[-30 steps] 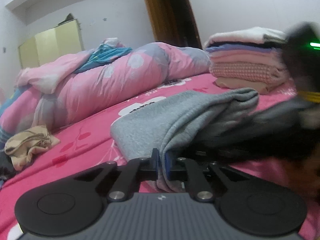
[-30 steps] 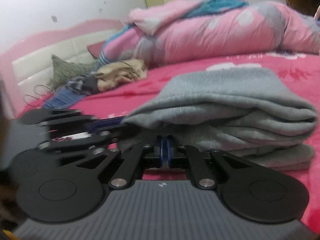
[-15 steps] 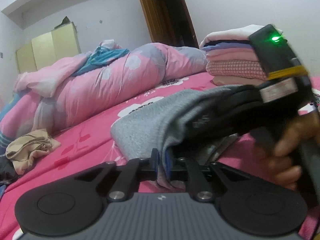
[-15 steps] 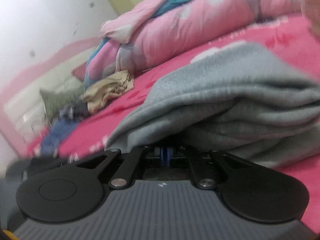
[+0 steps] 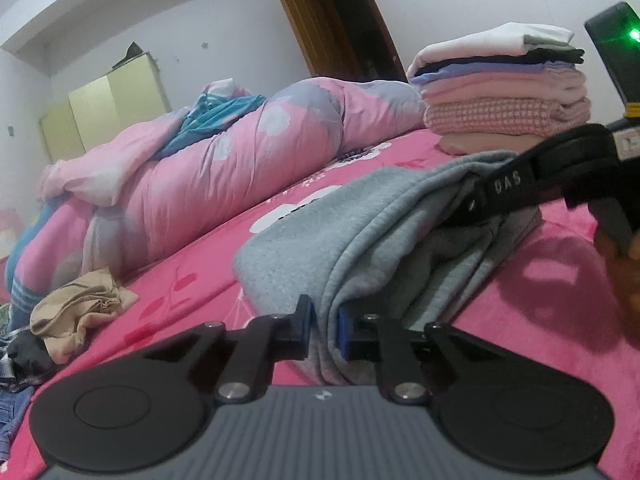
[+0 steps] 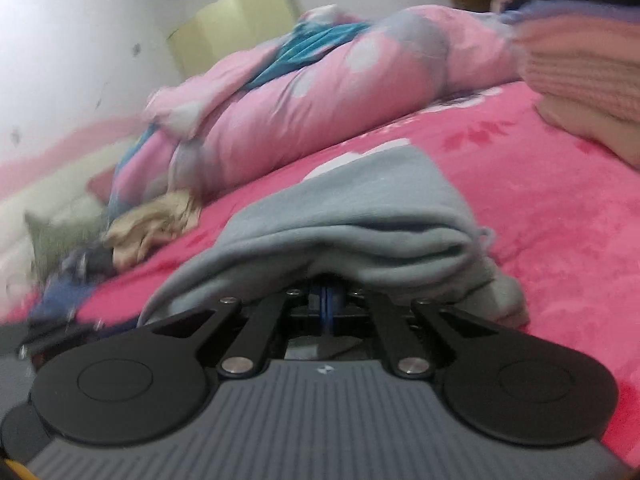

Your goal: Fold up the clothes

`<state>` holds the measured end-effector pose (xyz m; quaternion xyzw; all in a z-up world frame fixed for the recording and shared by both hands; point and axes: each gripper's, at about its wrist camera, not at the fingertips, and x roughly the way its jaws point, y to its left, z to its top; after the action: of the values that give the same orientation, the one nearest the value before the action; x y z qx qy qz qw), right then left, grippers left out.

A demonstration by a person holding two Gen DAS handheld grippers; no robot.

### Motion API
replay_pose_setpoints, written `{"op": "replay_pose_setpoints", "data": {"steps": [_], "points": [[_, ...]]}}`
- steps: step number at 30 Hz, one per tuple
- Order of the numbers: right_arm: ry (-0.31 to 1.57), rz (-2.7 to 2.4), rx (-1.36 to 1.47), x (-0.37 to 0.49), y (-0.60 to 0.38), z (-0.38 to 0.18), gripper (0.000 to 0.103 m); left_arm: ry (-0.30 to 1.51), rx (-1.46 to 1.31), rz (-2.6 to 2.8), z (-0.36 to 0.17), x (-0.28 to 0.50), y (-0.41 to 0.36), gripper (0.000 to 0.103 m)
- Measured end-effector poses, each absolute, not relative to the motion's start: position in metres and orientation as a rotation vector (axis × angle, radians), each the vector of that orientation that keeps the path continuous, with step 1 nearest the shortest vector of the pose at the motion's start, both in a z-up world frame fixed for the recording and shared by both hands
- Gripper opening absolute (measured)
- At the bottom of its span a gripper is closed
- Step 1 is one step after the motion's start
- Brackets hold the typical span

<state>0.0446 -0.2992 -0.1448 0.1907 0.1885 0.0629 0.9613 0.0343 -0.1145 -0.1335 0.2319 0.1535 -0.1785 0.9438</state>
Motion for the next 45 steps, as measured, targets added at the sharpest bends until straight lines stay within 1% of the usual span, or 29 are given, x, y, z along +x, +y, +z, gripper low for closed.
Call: {"op": "replay_pose_setpoints", "data": {"steps": [3,5,6,7,8,9,10,11,15,17,18,20,21,23,24,26,29,33,34,36,38,39,40,41,45], "points": [[0.369,0.092,0.352,0.038,-0.306,-0.144,0.0,0.299,0.504,-0.371,-0.138,0.031,-0.116,0.016],[0.388,0.117,0.292,0.032,-0.311,-0.141,0.0,0.291,0.517,-0.374,-0.14,0.03,-0.118,0.021],[0.399,0.133,0.26,0.028,-0.313,-0.139,0.002,0.289,0.52,-0.375,-0.141,0.029,-0.118,0.023],[0.405,0.165,0.224,0.022,-0.315,-0.136,0.005,0.289,0.519,-0.377,-0.141,0.029,-0.119,0.027],[0.409,0.203,0.187,0.015,-0.317,-0.132,0.009,0.291,0.517,-0.379,-0.14,0.03,-0.119,0.034],[0.409,0.241,0.153,0.008,-0.317,-0.128,0.025,0.294,0.513,-0.382,-0.14,0.03,-0.119,0.04],[0.397,0.269,0.117,0.002,-0.315,-0.121,0.039,0.296,0.51,-0.383,-0.14,0.031,-0.119,0.051],[0.366,0.281,0.081,-0.005,-0.313,-0.114,0.041,0.294,0.511,-0.38,-0.14,0.031,-0.119,0.053],[0.278,0.216,-0.12,-0.011,-0.307,-0.095,0.045,0.293,0.509,-0.364,-0.138,0.033,-0.118,0.052],[0.315,0.198,-0.205,0.002,-0.309,-0.095,0.045,0.291,0.515,-0.353,-0.138,0.035,-0.117,0.052],[0.343,0.209,-0.233,0.01,-0.31,-0.096,0.045,0.29,0.516,-0.348,-0.138,0.036,-0.117,0.049],[0.383,0.228,-0.297,0.023,-0.309,-0.101,0.043,0.289,0.514,-0.355,-0.139,0.038,-0.117,0.03],[0.404,0.236,-0.323,0.031,-0.307,-0.104,0.04,0.284,0.52,-0.358,-0.139,0.037,-0.118,0.025],[0.405,0.237,-0.374,0.037,-0.303,-0.108,0.01,0.252,0.563,-0.358,-0.141,0.033,-0.121,0.015],[0.385,0.226,-0.406,0.035,-0.3,-0.108,0.006,0.236,0.593,-0.361,-0.142,0.031,-0.122,0.014],[0.318,0.214,-0.437,0.024,-0.299,-0.099,0.006,0.204,0.667,-0.371,-0.145,0.025,-0.125,0.012],[0.284,0.221,-0.451,0.013,-0.31,-0.099,0.006,0.145,0.788,-0.395,-0.158,0.015,-0.129,0.012],[0.347,0.228,-0.582,0.019,-0.312,-0.145,0.006,0.119,0.898,-0.413,-0.176,0.011,-0.135,0.013],[0.344,0.231,-0.58,0.019,-0.313,-0.152,0.007,0.117,0.903,-0.41,-0.177,0.011,-0.136,0.013],[0.334,0.218,-0.599,0.016,-0.31,-0.151,0.008,0.127,0.88,-0.418,-0.173,0.012,-0.134,0.02],[0.328,0.211,-0.606,0.011,-0.31,-0.145,0.009,0.144,0.851,-0.433,-0.169,0.011,-0.129,0.035],[0.329,0.214,-0.613,0.007,-0.311,-0.142,0.012,0.164,0.836,-0.44,-0.165,0.009,-0.126,0.041],[0.33,0.215,-0.618,0.001,-0.312,-0.139,0.014,0.185,0.815,-0.445,-0.161,0.008,-0.122,0.055],[0.331,0.215,-0.622,-0.005,-0.314,-0.136,0.015,0.204,0.779,-0.447,-0.155,0.006,-0.116,0.06],[0.372,0.219,-0.452,-0.023,-0.336,-0.115,0.015,0.249,0.588,-0.475,-0.123,0.003,-0.088,0.06]]}}
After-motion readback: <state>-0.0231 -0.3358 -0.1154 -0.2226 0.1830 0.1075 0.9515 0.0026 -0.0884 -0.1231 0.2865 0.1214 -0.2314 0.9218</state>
